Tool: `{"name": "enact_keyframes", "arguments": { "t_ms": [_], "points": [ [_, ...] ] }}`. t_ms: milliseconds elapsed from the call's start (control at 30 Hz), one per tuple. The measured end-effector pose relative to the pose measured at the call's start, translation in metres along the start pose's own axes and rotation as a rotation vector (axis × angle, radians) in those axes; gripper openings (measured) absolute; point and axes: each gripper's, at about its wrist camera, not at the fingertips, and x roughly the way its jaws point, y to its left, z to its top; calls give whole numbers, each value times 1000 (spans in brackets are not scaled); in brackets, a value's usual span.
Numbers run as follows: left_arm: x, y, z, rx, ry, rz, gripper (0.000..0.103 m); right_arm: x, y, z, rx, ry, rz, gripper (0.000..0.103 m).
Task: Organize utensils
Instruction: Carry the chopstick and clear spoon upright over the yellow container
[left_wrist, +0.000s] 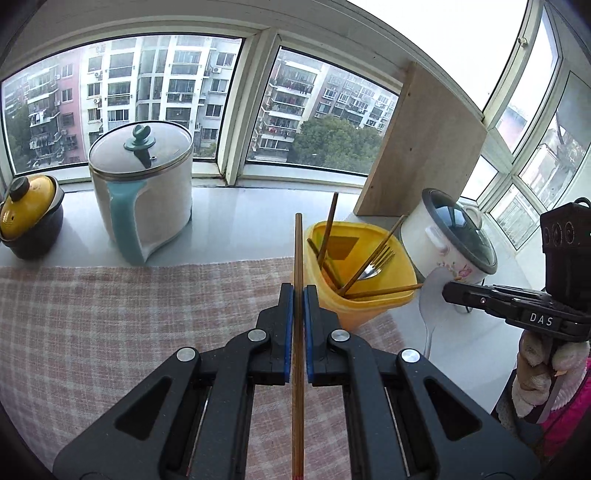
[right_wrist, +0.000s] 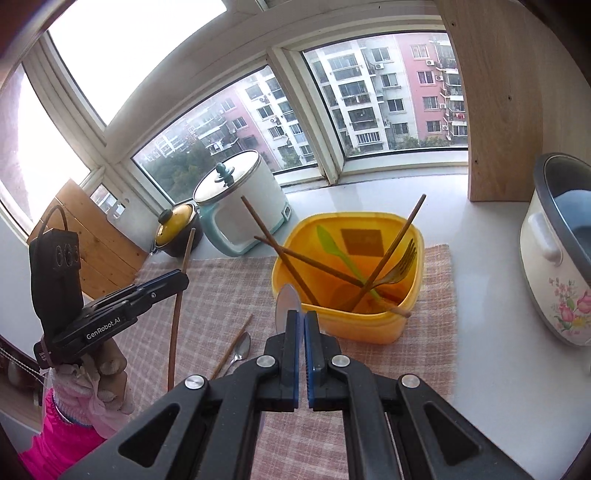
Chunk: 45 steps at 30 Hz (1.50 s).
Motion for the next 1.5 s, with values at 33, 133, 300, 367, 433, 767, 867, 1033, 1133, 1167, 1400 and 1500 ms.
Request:
{"name": "enact_keyframes", "arguments": {
  "t_ms": [33,133,300,367,433,767,867,1033,1133,1167,1400,1500],
  "points": [
    [1,-5,4,-1,-7,-1,3,-3,-3,4,-6,-3,0,0],
    [5,-18,14,1,-25,-3,3,-10,-10,17,-23,-14,-2,0],
    [15,-38,28,1,-45,-3,3,-16,-22,36,-32,-29,12,0],
    [19,-44,33,-2,-50,-2,3,-16,-24,42,-45,-32,13,0],
    [24,-48,39,-5,-58,4,3,-15,-26,49,-59,-33,12,0],
    [50,-57,71,-34,-87,29,3,-6,-24,67,-71,-37,22,0],
    [60,-57,81,-51,-93,32,3,-3,-30,75,-74,-43,19,0],
    [74,-56,96,-76,-108,38,3,4,-39,88,-69,-45,21,0],
    [81,-57,104,-78,-118,48,3,8,-44,92,-66,-47,19,0],
    [83,-57,106,-79,-121,51,3,9,-45,93,-65,-47,17,0],
    [99,-57,113,-73,-134,84,3,17,-54,99,-53,-55,6,0],
    [105,-57,112,-62,-135,105,3,20,-57,100,-52,-55,-5,0]
  ]
}}
